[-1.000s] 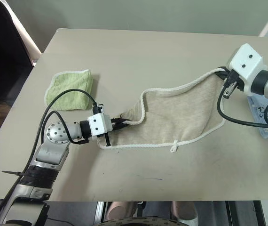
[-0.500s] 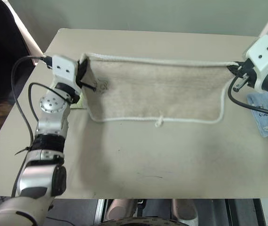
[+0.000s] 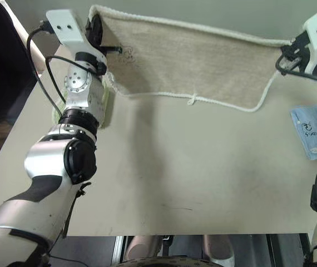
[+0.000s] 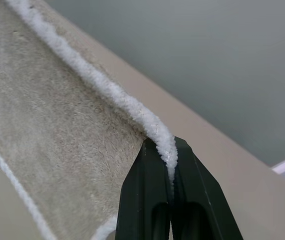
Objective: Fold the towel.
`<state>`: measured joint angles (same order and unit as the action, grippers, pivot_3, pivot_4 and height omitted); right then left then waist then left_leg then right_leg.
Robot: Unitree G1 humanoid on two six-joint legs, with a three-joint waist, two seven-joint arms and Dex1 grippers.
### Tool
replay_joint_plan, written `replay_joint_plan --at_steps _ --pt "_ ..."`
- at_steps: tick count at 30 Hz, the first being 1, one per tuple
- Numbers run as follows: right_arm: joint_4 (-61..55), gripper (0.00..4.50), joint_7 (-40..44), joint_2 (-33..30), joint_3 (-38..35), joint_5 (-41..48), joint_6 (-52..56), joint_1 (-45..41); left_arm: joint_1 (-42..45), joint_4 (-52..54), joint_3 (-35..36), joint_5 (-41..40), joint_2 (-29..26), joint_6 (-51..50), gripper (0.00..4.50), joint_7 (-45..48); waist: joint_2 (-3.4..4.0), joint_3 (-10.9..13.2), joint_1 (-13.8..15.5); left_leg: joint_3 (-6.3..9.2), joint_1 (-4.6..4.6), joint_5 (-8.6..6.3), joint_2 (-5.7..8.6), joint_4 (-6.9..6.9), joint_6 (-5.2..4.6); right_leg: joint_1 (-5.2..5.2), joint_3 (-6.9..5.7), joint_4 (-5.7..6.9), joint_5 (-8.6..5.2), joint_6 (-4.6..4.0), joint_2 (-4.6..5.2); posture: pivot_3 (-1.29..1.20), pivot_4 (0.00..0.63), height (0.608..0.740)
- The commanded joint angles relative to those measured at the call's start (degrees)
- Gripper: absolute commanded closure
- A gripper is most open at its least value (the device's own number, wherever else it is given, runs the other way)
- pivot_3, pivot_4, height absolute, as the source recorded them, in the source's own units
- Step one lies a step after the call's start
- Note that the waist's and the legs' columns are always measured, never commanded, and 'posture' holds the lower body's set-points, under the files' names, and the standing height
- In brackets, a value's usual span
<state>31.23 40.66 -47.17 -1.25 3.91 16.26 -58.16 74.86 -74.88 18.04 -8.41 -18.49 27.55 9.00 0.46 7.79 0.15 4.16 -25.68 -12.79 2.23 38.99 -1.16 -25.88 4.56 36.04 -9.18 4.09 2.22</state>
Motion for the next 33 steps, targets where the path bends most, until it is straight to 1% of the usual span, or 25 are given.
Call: replay_joint_plan --at_steps 1,3,4,7,8,10,12,13,15,20,22,24,28,30,33 --pt "9.21 4.50 -6.92 -1.24 -1.48 -4.03 -6.75 -5.29 3.51 -0.39 4.89 -3.00 -2.11 2.05 4.47 -5.50 0.01 0.00 0.04 0.00 -0.26 0.05 0.00 0.01 0.00 -0.26 -0.01 0.02 0.04 0.01 0.01 0.00 0.150 0.728" --pt "12.85 4.50 -8.60 -0.91 -1.62 -4.41 -9.17 -7.46 4.84 -0.80 8.91 -6.67 -2.01 1.30 4.47 -7.69 0.01 0.00 0.05 -0.01 -0.56 0.13 -0.01 0.03 0.03 -0.54 -0.01 0.06 0.07 0.02 0.01 0.00 0.150 0.728" --pt "13.86 4.50 -9.34 -0.61 -1.82 -4.30 -10.06 -8.30 5.27 -1.01 9.21 -6.65 -1.95 0.77 4.47 -7.63 0.01 0.00 0.05 -0.02 -0.66 0.15 -0.02 0.04 0.03 -0.62 -0.01 0.05 0.07 0.02 0.01 0.00 0.150 0.728" --pt "14.73 4.50 -9.53 -0.52 -2.07 -3.75 -11.45 -8.92 5.65 -1.68 4.68 -1.41 -1.70 -2.70 4.47 -5.25 0.01 0.00 0.20 -0.04 -0.85 0.16 -0.04 0.04 0.03 -0.76 -0.03 -0.06 0.07 0.02 0.01 0.00 0.150 0.728" --pt "14.52 4.50 -9.25 -0.72 -2.06 -3.63 -11.59 -8.54 5.70 -1.70 4.34 -1.30 -1.37 -3.88 4.47 -2.21 0.01 0.00 0.38 -0.04 -0.85 0.15 -0.05 0.06 0.03 -0.76 -0.05 -0.06 0.06 0.02 0.01 0.00 0.150 0.728" --pt "11.82 4.50 -7.49 -1.62 -2.54 -2.72 -10.87 -6.00 5.22 -1.49 4.25 -2.42 -1.46 -7.83 4.47 9.19 0.01 0.00 0.76 -0.05 -1.01 0.13 -0.04 0.09 -0.02 -0.81 -0.09 -0.13 0.06 0.03 0.04 0.00 0.150 0.728" --pt "7.92 4.50 -5.67 -2.55 -3.40 -1.51 -9.52 -2.79 4.18 -1.03 3.62 -2.36 -2.69 -9.28 4.47 17.90 0.01 0.00 1.04 -0.01 -1.36 0.12 -0.06 0.21 -0.05 -1.04 -0.19 -0.15 0.06 0.03 0.06 0.00 0.150 0.728" --pt "5.89 4.50 -5.01 -2.91 -3.89 -0.93 -8.65 -1.20 3.77 -0.86 3.68 -2.64 -3.44 -10.64 4.47 21.63 0.01 0.00 1.04 -0.03 -1.44 0.12 -0.05 0.21 -0.05 -1.11 -0.21 -0.15 0.06 0.03 0.06 0.00 0.150 0.728" --pt "1.02 4.50 -3.46 -3.84 -5.13 0.46 -6.43 2.75 2.65 -0.30 2.93 -2.75 -5.35 -13.31 4.47 32.19 0.02 0.00 0.97 -0.07 -1.48 0.12 -0.07 0.18 -0.05 -1.15 -0.19 -0.13 0.05 0.04 0.07 0.00 0.150 0.728" --pt "-8.30 4.50 -1.67 -5.45 -7.78 2.52 -1.22 10.52 -0.68 1.84 -1.96 -1.33 -10.37 -19.21 4.47 58.56 0.03 0.01 0.70 -0.16 -1.50 0.13 -0.12 0.20 -0.03 -1.26 -0.15 -0.10 0.04 0.05 0.06 0.00 0.150 0.728" --pt "-10.94 4.50 -1.40 -5.91 -8.90 3.14 0.36 12.80 -1.73 2.87 -3.69 -1.00 -12.54 -21.43 4.47 66.04 0.03 0.00 0.63 -0.19 -1.49 0.14 -0.10 0.29 -0.05 -1.24 -0.17 -0.03 0.05 0.06 0.03 0.00 0.150 0.728" --pt "-12.99 4.50 -1.26 -6.17 -9.94 3.64 1.59 14.58 -2.44 3.50 -4.94 -0.64 -14.55 -23.04 4.47 70.39 0.03 0.01 0.56 -0.15 -1.49 0.16 -0.11 0.45 -0.08 -1.20 -0.17 0.03 0.10 0.09 0.05 0.00 0.150 0.728" --pt "-17.46 4.50 -0.31 -7.09 -12.18 5.09 4.25 19.32 -3.73 4.92 -5.72 -1.11 -17.71 -25.07 4.47 74.84 0.04 0.01 0.46 -0.07 -1.40 0.09 -0.09 0.70 -0.20 -1.03 -0.20 0.14 0.21 0.13 0.06 0.00 0.150 0.728" --pt "-21.37 4.50 1.13 -8.00 -13.80 6.46 5.77 23.25 -5.03 6.86 -5.66 -2.07 -18.95 -26.14 4.47 78.27 0.05 0.00 0.49 -0.07 -1.32 0.04 -0.06 0.78 -0.28 -0.90 -0.21 0.15 0.26 0.14 0.07 0.00 0.150 0.728" --pt "-27.85 4.50 3.47 -9.03 -16.55 9.10 8.98 29.59 -7.59 9.86 -5.90 -2.64 -20.99 -27.49 4.47 80.95 0.06 0.00 0.49 -0.06 -1.32 -0.09 -0.04 1.03 -0.53 -0.82 -0.25 0.23 0.31 0.18 0.09 0.00 0.150 0.728"
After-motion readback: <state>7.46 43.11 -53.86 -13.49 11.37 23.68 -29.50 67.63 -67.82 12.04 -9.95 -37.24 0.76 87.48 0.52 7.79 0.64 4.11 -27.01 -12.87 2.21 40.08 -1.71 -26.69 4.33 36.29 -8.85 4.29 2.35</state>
